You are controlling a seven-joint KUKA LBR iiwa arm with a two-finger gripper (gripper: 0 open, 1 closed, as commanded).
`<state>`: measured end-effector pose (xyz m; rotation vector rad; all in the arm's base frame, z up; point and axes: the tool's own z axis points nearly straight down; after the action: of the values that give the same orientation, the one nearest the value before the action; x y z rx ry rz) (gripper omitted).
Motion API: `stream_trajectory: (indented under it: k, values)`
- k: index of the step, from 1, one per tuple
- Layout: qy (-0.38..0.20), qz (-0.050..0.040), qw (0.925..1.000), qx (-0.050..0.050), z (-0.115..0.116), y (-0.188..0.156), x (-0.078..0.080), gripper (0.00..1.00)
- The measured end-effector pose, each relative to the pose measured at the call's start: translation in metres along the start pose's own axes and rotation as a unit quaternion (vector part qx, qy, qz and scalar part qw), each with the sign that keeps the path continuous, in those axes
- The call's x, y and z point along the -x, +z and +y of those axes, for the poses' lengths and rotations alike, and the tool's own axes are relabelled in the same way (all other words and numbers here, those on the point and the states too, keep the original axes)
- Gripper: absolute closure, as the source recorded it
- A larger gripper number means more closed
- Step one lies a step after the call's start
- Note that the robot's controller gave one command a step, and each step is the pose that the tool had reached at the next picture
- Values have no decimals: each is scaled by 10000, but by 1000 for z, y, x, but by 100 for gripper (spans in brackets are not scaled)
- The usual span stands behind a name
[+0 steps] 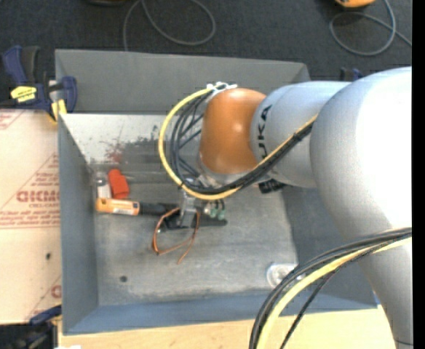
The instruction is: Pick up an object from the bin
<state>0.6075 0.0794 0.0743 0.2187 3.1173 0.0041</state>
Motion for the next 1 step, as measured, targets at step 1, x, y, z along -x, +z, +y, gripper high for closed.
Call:
stream_trajectory:
  k: [1]
  values:
    - [2, 0, 10000, 1, 0, 0, 0, 100]
